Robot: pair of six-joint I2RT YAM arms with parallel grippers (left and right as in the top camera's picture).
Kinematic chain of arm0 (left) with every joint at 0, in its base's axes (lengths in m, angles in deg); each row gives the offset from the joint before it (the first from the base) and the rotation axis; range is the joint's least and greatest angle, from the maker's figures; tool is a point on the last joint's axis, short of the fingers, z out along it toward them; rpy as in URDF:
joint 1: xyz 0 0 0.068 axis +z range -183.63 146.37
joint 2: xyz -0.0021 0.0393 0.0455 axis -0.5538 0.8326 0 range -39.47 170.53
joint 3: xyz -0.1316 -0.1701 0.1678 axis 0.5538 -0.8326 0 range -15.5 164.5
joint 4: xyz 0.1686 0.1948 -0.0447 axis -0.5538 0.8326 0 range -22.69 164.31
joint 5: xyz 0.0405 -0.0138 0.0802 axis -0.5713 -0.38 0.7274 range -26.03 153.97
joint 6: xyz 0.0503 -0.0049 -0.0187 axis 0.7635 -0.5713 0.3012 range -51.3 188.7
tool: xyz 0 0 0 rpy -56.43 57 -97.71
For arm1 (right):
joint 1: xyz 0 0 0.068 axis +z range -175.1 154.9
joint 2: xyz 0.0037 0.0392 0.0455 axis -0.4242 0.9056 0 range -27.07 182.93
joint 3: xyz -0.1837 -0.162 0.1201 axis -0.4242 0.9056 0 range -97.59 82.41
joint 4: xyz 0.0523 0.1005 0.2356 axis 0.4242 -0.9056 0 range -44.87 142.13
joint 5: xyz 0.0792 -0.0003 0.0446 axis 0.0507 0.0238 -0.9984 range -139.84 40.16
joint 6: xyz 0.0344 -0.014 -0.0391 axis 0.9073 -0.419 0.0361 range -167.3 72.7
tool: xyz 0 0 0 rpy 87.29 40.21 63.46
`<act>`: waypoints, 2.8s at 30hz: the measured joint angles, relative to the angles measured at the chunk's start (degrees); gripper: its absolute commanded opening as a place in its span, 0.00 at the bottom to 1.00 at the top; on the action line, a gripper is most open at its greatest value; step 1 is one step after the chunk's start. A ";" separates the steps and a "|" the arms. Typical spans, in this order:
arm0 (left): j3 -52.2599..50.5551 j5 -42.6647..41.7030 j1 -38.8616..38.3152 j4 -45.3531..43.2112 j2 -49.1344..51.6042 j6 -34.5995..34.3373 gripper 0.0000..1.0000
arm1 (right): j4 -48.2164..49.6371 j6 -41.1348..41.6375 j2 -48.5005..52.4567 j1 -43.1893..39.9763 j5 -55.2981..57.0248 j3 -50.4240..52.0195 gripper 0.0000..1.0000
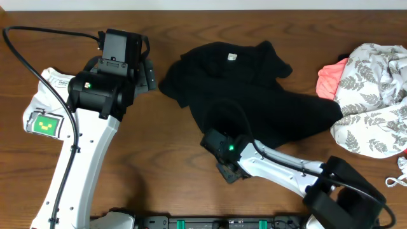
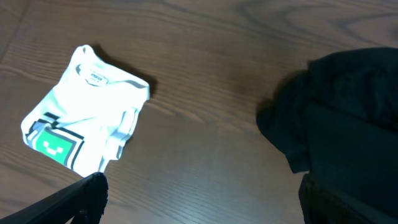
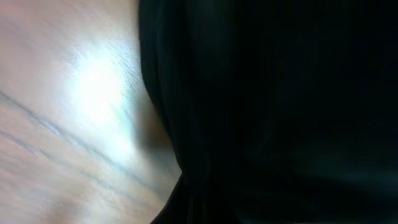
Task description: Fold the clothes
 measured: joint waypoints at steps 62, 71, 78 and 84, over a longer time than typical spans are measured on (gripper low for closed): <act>-0.50 -37.99 -4.59 -22.99 37.90 0.04 0.98 | -12.44 -0.13 -29.42 -37.11 5.99 -3.98 0.01; -0.50 -38.56 -4.74 -24.15 38.56 0.04 0.80 | -12.72 -0.13 -29.42 -37.11 5.97 -3.98 0.01; -0.50 -38.53 -6.32 -24.50 40.30 0.22 0.79 | -13.14 -0.13 -29.42 -37.11 5.84 -3.98 0.01; -0.15 -38.29 -7.37 -24.46 41.90 -0.02 0.73 | -13.81 -0.13 -29.42 -37.11 5.64 -3.98 0.01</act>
